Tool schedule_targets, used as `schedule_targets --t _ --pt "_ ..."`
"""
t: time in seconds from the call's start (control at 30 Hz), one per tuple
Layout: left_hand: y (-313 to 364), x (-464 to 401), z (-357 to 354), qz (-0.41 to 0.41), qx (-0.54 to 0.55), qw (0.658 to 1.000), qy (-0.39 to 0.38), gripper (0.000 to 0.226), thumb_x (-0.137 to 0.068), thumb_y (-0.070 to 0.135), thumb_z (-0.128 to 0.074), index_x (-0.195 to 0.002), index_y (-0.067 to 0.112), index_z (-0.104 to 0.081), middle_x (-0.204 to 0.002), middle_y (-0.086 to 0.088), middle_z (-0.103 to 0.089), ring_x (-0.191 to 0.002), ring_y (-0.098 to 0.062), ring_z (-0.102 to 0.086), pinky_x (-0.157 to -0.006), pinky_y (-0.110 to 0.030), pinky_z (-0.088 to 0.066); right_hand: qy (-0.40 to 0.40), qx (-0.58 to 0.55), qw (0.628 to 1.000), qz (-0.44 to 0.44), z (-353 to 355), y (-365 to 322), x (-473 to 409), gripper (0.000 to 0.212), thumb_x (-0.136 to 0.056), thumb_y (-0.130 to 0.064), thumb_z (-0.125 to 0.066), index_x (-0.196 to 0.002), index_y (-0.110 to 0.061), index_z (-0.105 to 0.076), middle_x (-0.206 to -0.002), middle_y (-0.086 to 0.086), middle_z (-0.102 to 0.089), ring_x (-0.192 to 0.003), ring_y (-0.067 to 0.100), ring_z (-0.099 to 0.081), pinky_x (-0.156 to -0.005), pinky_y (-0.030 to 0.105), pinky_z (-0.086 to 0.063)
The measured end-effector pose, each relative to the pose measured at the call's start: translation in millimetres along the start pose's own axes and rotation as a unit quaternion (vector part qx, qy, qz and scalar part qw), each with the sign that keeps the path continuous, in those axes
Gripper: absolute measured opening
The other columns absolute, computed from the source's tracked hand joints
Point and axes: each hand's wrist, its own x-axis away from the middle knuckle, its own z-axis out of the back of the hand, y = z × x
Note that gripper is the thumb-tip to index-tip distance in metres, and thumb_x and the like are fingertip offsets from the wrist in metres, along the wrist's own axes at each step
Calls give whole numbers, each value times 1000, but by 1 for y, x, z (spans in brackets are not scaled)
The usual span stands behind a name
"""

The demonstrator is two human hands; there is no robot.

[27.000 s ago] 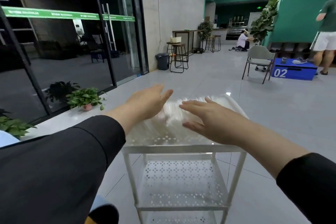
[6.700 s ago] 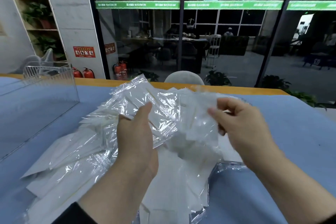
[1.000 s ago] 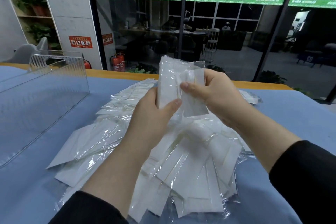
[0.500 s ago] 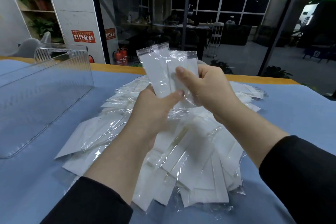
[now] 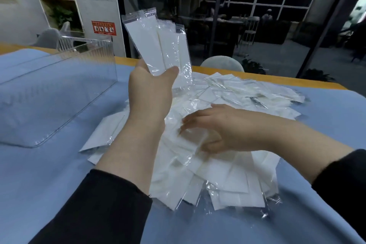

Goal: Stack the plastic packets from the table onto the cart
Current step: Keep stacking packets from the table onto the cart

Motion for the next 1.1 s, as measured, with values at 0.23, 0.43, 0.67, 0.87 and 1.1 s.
schedule_targets --t 0.23,0.43,0.67,0.87,1.1 --pt "-1 1 4 -4 -2 1000 -15 27 -89 16 -76 -82 29 -53 -57 25 -61 -52 18 -53 -45 -2 -35 202 17 978 39 -5 14 3 30 -99 -15 -48 -119 -18 -69 -121 -5 -69 -110 21 -63 -96 43 -45" --pt "-1 3 3 -5 -15 1000 -10 24 -88 17 -77 -84 30 -57 -64 24 -64 -55 18 -56 -48 -2 -38 406 -88 905 -96 16 21 55 17 -105 -19 -51 -106 -28 -66 -96 -25 -66 -90 -3 -59 -80 15 -44" --pt "-7 36 -30 70 -52 987 -137 24 -87 18 -78 -109 23 -70 -92 10 -78 -85 -10 -75 -76 -32 -58 509 -451 685 -260 7 24 108 15 -102 -13 -56 -97 -16 -70 -72 -3 -64 -64 17 -59 -63 38 -56" --pt "3 96 -85 110 -48 952 -280 24 -91 24 -75 -113 27 -67 -97 13 -77 -90 -6 -74 -81 -30 -59 490 -544 614 -295 10 16 140 20 -101 -11 -56 -104 -18 -74 -79 1 -70 -66 16 -64 -62 33 -57" --pt "12 159 -142 143 9 944 -299 31 -84 46 -75 -112 36 -67 -105 18 -76 -100 -6 -72 -95 -40 -54 483 -418 681 -358 5 4 189 22 -101 -20 -55 -89 -19 -73 -75 5 -69 -67 15 -59 -62 23 -48"
